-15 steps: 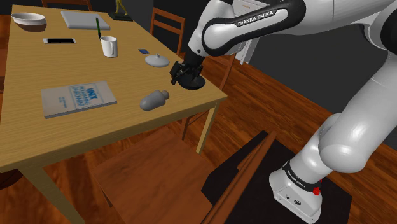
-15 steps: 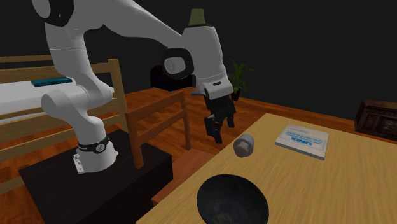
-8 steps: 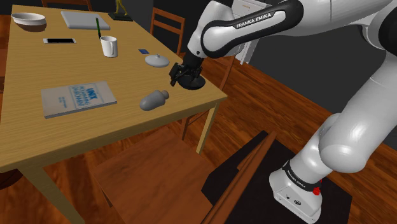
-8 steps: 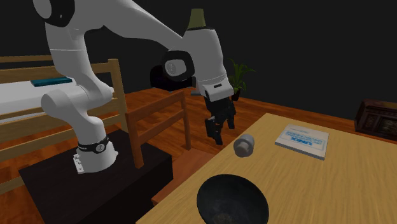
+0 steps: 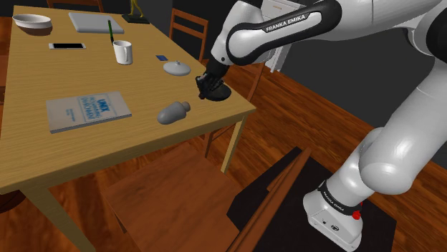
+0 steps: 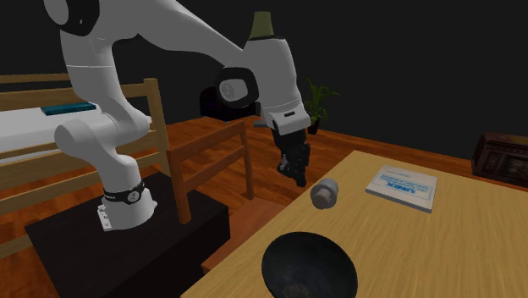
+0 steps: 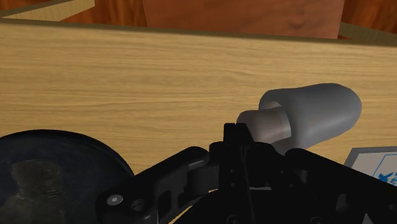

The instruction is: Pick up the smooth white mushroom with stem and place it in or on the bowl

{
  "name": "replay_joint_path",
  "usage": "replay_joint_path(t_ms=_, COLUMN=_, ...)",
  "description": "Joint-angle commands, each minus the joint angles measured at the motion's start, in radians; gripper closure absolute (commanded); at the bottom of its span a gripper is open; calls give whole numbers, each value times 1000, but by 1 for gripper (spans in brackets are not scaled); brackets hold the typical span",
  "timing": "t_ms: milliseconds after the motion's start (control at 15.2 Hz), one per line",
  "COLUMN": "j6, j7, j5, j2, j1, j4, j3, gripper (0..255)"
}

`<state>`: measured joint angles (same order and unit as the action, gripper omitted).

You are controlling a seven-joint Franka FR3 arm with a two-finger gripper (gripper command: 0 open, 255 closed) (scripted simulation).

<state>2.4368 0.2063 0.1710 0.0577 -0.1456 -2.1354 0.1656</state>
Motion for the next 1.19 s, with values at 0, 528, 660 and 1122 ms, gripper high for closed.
replay_joint_path(t_ms=0, j6=0, j7=0, j5=0, j2=0, j1=0, j4=0, j3=0, gripper=255)
replay_joint_path(t_ms=528, j6=57, j7=1140, j5=-345, j2=72, j1=-151, j4=32, j3=-5, gripper=0)
replay_joint_path(t_ms=660, j6=-21, j7=1549, j5=-446, j2=157, j1=-228, j4=143, j3=-36, gripper=0)
replay_joint_path(t_ms=1122, j6=-110, j7=1938, j5=-494, j2=314, j1=-315, j4=317, j3=-97, gripper=0)
